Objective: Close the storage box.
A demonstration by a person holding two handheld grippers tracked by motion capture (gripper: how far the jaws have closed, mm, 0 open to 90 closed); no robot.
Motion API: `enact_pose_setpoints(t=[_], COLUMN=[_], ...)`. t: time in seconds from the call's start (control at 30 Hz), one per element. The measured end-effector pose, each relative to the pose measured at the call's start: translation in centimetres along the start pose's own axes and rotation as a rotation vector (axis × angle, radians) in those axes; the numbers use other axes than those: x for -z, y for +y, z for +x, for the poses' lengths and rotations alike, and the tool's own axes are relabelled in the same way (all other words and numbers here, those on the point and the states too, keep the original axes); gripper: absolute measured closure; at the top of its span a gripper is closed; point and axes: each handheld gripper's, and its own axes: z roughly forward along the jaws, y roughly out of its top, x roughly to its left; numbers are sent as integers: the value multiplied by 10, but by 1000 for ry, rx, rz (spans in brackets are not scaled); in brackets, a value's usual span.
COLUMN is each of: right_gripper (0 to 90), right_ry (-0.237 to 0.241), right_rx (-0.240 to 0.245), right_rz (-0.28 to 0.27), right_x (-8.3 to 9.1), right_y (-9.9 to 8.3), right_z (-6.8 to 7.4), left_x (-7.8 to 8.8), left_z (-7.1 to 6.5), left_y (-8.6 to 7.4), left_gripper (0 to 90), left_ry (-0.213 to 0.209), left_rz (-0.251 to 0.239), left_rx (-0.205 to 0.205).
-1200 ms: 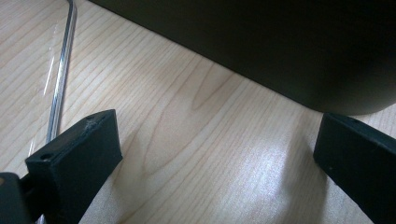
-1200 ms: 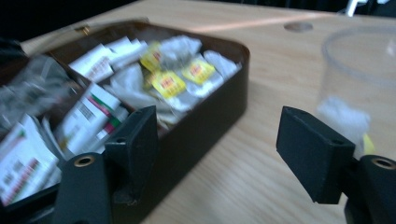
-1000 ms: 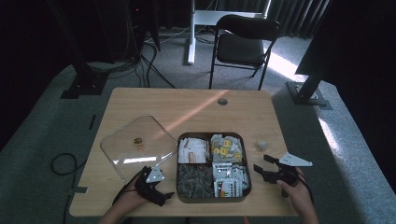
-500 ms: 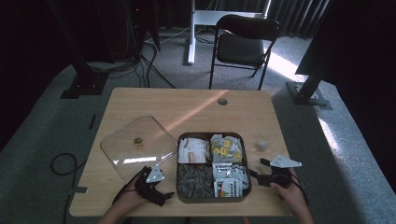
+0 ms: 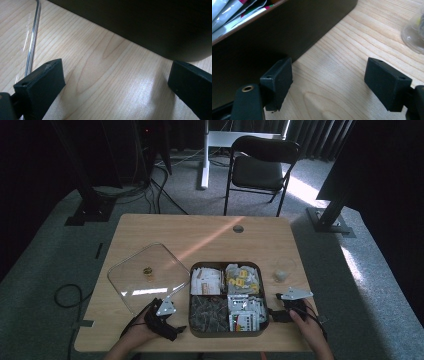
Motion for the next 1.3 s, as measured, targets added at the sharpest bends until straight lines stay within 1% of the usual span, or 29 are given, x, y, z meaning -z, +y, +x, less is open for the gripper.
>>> enact_pose_setpoints(t=[0.03, 0.17, 0.23, 0.3, 0.37, 0.53, 0.67, 0.7, 0.77, 0.83, 0.97, 1.0, 1.27, 1.3], right_gripper=[207, 205, 205, 205, 205, 205, 204, 195, 185, 184, 183, 183, 174, 173], right_ry=[-1, -8, -8, -8, -8, -9, -9, -10, -18, -18, -17, -17, -20, -20], right_rx=[0, 2, 3, 2, 3, 3, 3, 3, 0, 0, 0, 0, -2, -3], right_rz=[1, 2, 2, 2, 2, 2, 2, 2, 6, 6, 6, 6, 8, 9], right_x=[0, 0, 0, 0, 0, 0, 0, 0, -1, -1, -1, -1, -1, -1], right_y=[0, 0, 0, 0, 0, 0, 0, 0, 0, 0, 0, 0, 0, 0], right_z=[0, 1, 1, 1, 0, 0, 1, 1, 0, 0, 1, 1, 0, 1], left_x=[1, 1, 3, 4, 6, 8, 10, 13, 15, 17, 22, 24, 31, 32], left_z=[0, -2, -2, 0, 2, 5, 6, 8, 10, 12, 17, 19, 30, 31], left_y=[0, 1, 2, 3, 3, 3, 3, 4, 4, 4, 3, 3, -1, -1], left_gripper=[8, 15, 20, 20, 20, 24, 24, 24, 25, 35, 35, 35, 36, 36], left_ry=[-7, -6, 12, 23, 27, 32, 41, 50, 57, 72, 97, 102, 153, 167], left_rz=[1, 11, 10, 5, -5, 8, 10, 3, -8, -13, -28, -31, -41, -47], left_rx=[-10, -8, -11, -2, 18, 33, 34, 48, 64, 66, 96, 110, 151, 155])
